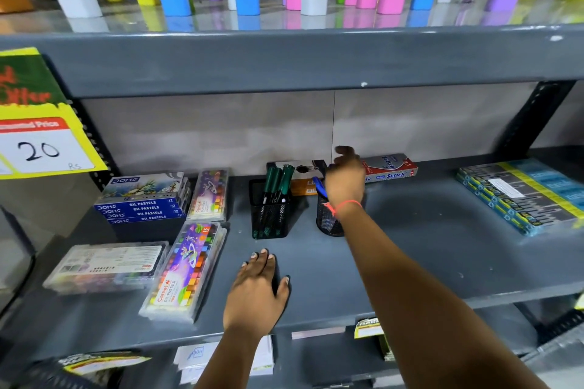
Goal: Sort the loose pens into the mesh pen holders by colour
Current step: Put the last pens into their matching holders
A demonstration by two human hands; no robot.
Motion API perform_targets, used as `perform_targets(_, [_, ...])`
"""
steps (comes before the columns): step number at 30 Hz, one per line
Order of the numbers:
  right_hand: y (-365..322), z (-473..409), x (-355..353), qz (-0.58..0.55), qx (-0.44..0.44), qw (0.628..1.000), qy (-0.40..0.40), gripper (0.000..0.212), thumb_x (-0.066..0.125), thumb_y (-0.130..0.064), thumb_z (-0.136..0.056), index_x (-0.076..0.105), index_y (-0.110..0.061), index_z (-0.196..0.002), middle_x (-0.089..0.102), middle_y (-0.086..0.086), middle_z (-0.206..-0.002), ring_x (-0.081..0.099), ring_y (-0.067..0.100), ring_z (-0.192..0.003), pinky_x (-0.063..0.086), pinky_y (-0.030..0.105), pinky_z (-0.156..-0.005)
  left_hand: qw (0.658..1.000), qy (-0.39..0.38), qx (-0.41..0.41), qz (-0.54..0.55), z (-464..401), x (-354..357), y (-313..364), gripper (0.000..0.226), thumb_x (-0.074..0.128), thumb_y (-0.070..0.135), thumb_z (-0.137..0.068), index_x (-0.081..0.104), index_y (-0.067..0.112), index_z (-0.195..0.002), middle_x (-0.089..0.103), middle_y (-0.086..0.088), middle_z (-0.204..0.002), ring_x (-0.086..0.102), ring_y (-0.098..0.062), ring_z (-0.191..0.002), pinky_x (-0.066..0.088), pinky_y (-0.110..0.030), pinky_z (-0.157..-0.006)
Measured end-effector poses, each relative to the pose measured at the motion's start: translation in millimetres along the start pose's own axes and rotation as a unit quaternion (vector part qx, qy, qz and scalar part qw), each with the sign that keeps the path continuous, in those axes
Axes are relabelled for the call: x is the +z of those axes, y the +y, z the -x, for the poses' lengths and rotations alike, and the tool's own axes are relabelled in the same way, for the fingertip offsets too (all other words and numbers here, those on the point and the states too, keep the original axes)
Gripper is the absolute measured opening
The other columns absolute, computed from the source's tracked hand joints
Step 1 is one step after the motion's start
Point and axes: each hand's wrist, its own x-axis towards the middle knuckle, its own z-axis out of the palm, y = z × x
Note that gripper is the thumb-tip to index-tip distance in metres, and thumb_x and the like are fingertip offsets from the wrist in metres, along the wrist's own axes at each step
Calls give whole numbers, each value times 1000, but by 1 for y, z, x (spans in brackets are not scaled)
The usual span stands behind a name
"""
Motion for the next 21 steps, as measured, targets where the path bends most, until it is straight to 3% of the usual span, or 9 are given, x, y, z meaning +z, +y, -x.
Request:
perform_targets(3, [18,-11,-17,-42,74,995,41,33,41,7,-86,60,-4,-110,65,22,-105,60,34,-90,44,30,-72,1000,-1,1,4,0,-1,0,57,33,46,-94,24,19,-144,20,3,-156,14,-12,-144,4,-25,-118])
perform_targets(6, [29,-16,-24,-16,35,999,-20,29,44,2,-86,55,-14,-65,54,8,-65,49,26,-61,38,28,-55,1000,-1,0,5,-1,-1,0,57,34,45,-94,25,19,-144,20,3,-156,14,-12,-144,5,-26,-118])
perform_targets(8, [29,-9,-22,39,-32,990,-134,14,54,-13,-89,66,-11,-81,61,9,-68,54,22,-60,45,29,-58,1000,1,0,4,0,-1,1,57,34,45,-94,26,19,-143,21,2,-156,15,-12,-144,6,-26,-118])
perform_targets(10, [30,-2,-15,158,-108,957,-219,30,61,-30,-87,63,-11,-110,70,12,-92,63,27,-85,54,36,-78,1000,4,0,3,0,-1,1,56,35,45,-93,27,19,-143,22,2,-156,15,-12,-144,6,-26,-118])
perform_targets(11, [31,0,-12,210,-129,939,-239,36,61,-34,-86,58,-12,-115,69,12,-98,62,31,-94,53,39,-83,1000,5,-1,5,0,-1,1,57,35,45,-93,27,19,-143,22,3,-156,15,-12,-144,6,-25,-118])
perform_targets(17, [33,-1,-1,283,-142,916,-246,36,57,-28,-90,49,-11,-120,62,18,-109,58,37,-102,52,43,-84,1000,1,-5,4,-1,0,0,57,34,46,-93,26,20,-143,21,3,-156,15,-12,-144,7,-26,-118])
perform_targets(21, [27,-8,1,263,-134,921,-253,22,55,-20,-90,57,-2,-103,61,21,-94,60,36,-87,48,38,-73,1000,0,-6,3,-1,1,-1,57,34,46,-93,26,21,-143,19,4,-156,14,-11,-144,5,-25,-118])
